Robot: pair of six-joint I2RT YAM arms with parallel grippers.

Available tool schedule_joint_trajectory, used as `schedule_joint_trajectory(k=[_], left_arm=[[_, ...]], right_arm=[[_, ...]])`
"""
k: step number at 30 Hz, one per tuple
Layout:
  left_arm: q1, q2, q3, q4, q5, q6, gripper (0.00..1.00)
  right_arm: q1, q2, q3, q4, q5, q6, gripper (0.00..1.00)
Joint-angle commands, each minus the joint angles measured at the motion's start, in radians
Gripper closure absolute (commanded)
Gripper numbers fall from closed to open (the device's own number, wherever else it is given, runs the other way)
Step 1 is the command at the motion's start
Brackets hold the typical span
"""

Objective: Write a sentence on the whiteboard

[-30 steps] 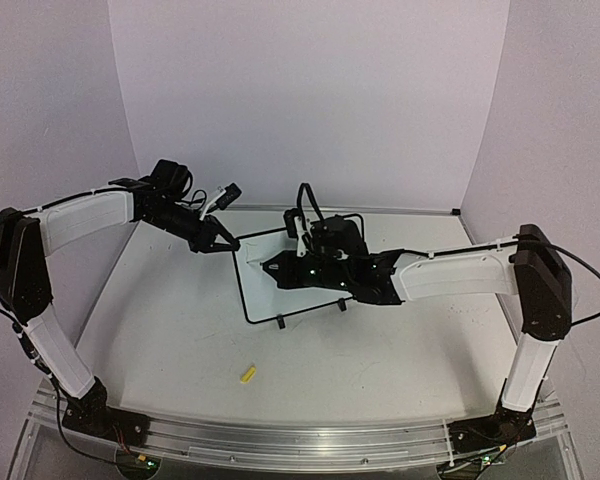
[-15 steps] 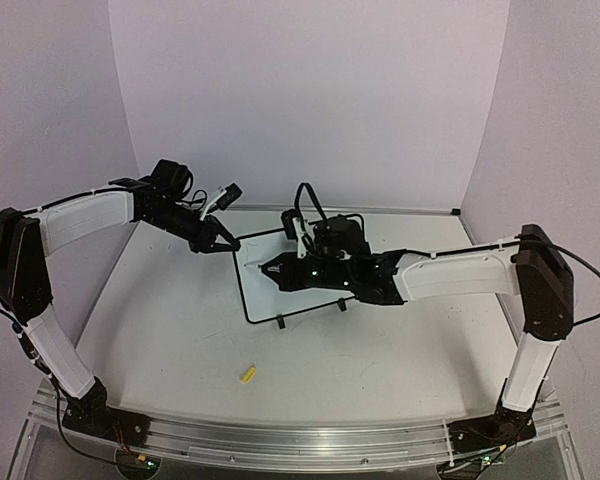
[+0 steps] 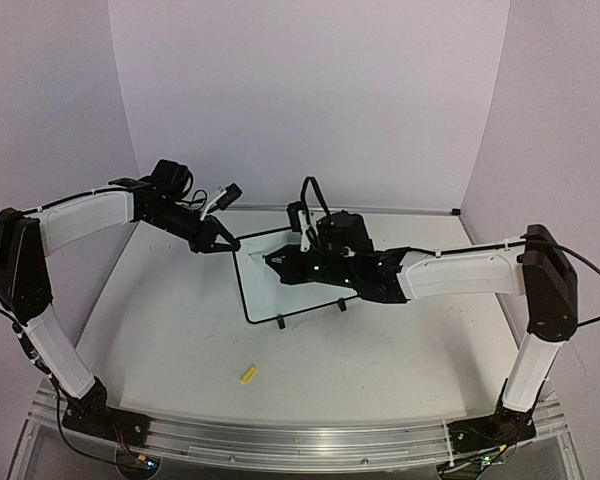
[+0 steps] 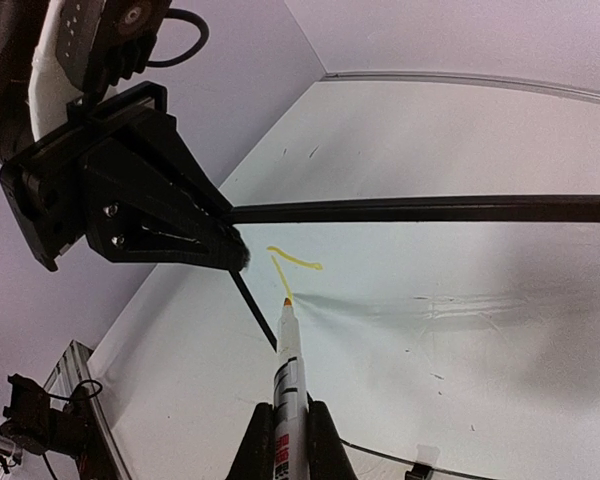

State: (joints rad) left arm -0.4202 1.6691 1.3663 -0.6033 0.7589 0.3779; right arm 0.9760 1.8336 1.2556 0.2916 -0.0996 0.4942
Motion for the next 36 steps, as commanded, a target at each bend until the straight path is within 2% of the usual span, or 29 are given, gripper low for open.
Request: schedule_joint_trajectory(k=[1, 20, 36], left_arm=[[-0.017, -0.015, -0.015, -0.050, -0.027, 0.020, 1.00], [-0.020, -0.014, -0.014, -0.050, -0.029, 0.020, 1.00], [-0.023, -0.011, -0.014, -0.052, -0.030, 0.021, 1.00]], right_arm=[[-0.001, 0.004, 0.033, 0.027, 0.035, 0.000, 1.00], [-0.001, 0.024, 0.048, 0.027, 0.039, 0.006, 1.00], [-0.001, -0.010, 0.012, 0.023, 0.131, 0.021, 1.00]])
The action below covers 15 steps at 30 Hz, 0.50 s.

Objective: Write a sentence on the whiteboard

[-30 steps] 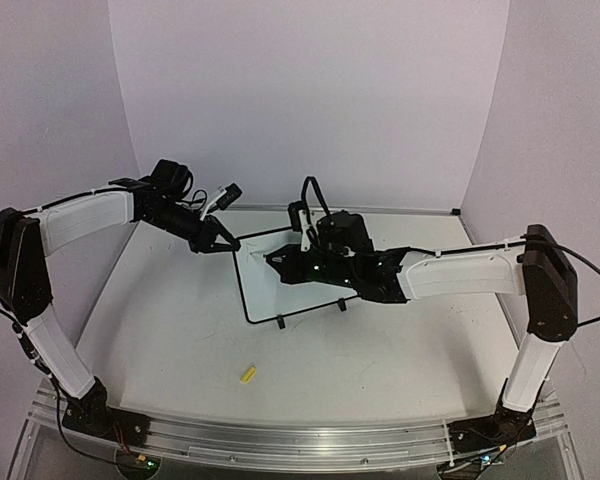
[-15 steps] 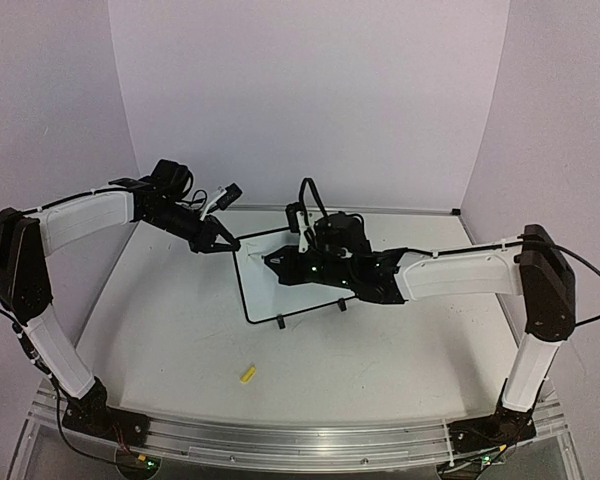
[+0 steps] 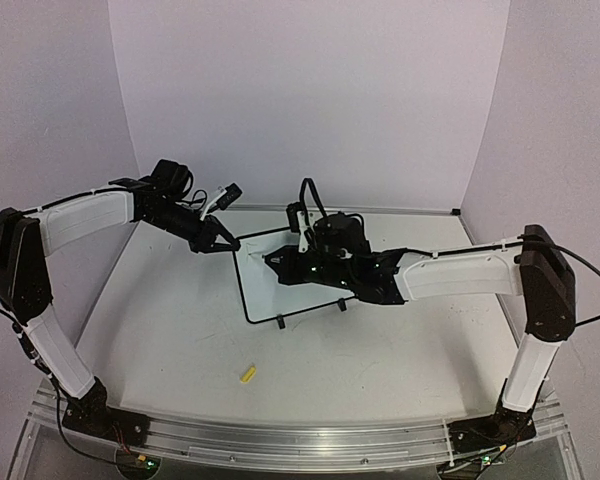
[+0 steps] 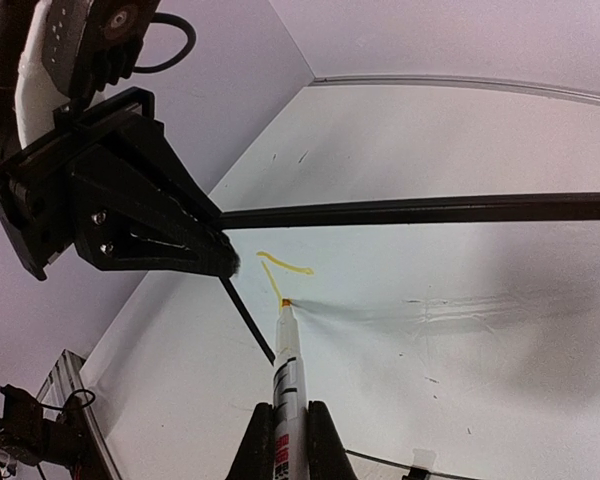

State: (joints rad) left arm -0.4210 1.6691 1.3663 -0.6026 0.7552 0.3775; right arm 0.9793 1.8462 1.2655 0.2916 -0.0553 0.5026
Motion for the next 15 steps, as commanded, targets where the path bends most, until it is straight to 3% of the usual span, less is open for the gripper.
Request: schedule_joint_trajectory(k=[1, 15], left_arm=[[-0.022, -0.011, -0.014, -0.052, -0.027, 0.022, 1.00], [-0.025, -0.011, -0.013, -0.054, -0.026, 0.021, 1.00]], right_arm=[[-0.005, -0.025, 0.000, 0.022, 0.091, 0.013, 1.00], [-0.005, -0.041, -0.005, -0.005, 0.130, 0.010, 1.00]])
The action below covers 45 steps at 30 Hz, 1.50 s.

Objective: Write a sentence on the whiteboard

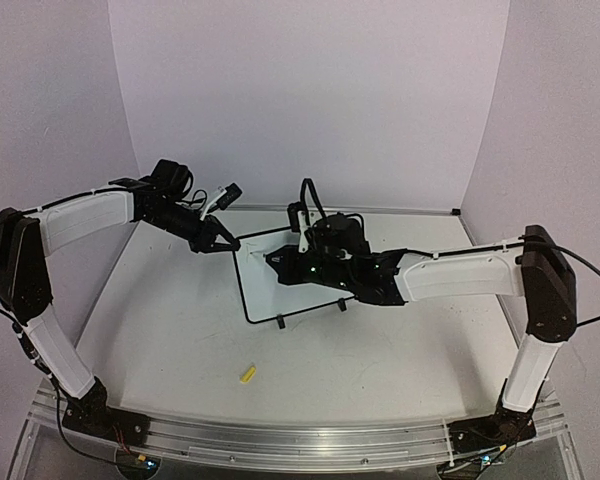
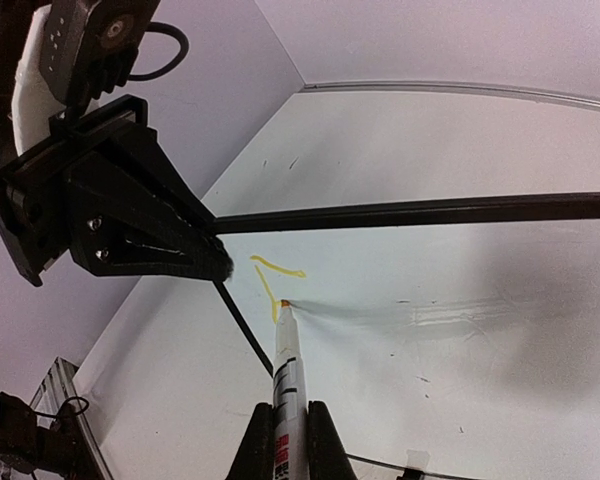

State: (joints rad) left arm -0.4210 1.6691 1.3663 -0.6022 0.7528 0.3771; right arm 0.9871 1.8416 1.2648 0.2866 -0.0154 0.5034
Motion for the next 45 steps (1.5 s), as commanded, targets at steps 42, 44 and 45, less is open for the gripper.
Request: schedule_joint_trajectory(k=[42, 44, 45], left_arm=[[-0.036, -0.023, -0.018, -0.061, -0.043, 0.024, 1.00], [-0.036, -0.023, -0.017, -0.062, -0.044, 0.025, 1.00], [-0.037, -0.023, -0.017, -0.064, -0.044, 0.025, 1.00]], right_arm=[[-0.126, -0.217, -0.135, 0.007, -0.367, -0.061, 1.00], [-0.159, -0.221, -0.142, 0.013, -0.430, -0.068, 1.00], [-0.171, -0.221, -0.145, 0.016, -0.458, -0.069, 1.00]])
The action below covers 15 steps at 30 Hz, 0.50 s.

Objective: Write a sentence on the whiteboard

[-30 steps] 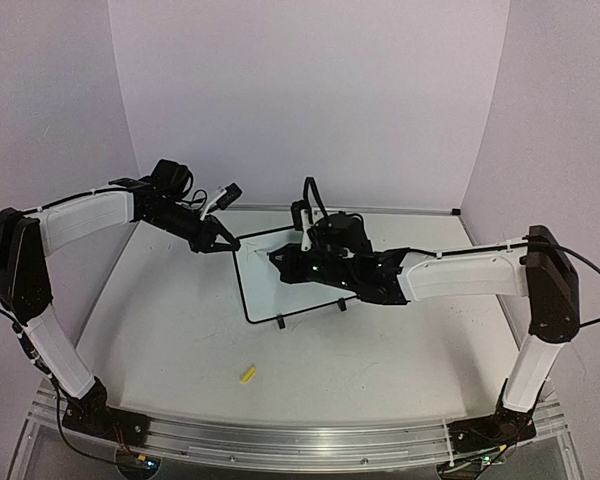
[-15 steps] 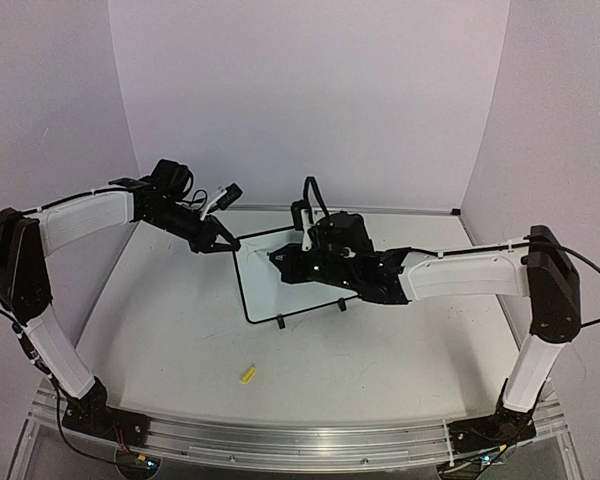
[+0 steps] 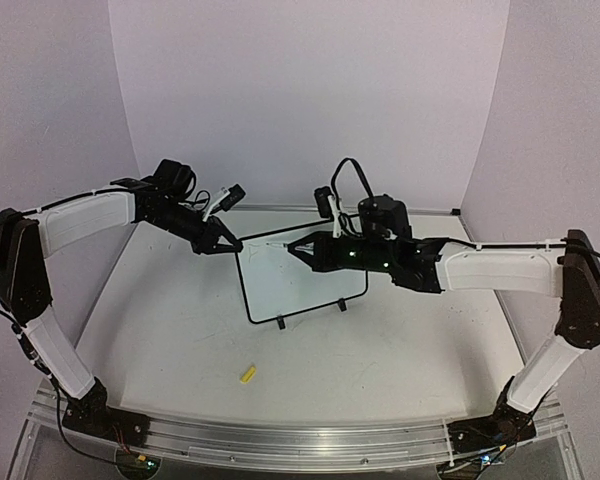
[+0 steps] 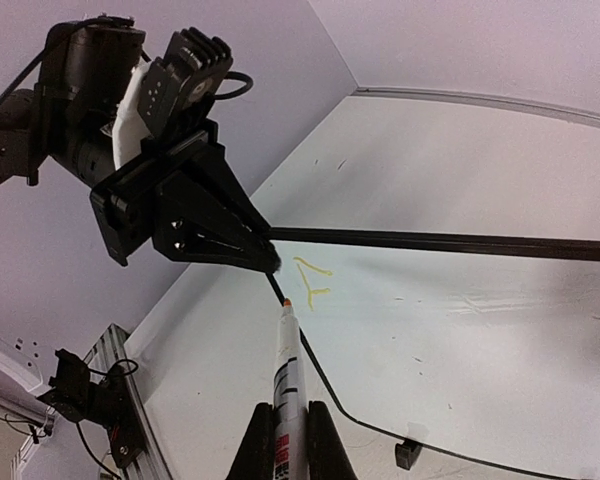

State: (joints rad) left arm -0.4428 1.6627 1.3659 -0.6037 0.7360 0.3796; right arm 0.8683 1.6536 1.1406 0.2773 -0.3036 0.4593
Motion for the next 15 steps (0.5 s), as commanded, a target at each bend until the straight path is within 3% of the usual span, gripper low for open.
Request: schedule_joint_trajectory(k=[1, 15], left_arm=[[-0.016, -0.018, -0.017, -0.063, -0.027, 0.023, 1.00], [-0.022, -0.013, -0.016, -0.062, -0.035, 0.024, 1.00]], right_arm=[[-0.068, -0.032, -0.023, 0.029, -0.191, -0.025, 1.00], [-0.112, 0.069, 0.047, 0.063, -0.270, -0.030, 1.00]])
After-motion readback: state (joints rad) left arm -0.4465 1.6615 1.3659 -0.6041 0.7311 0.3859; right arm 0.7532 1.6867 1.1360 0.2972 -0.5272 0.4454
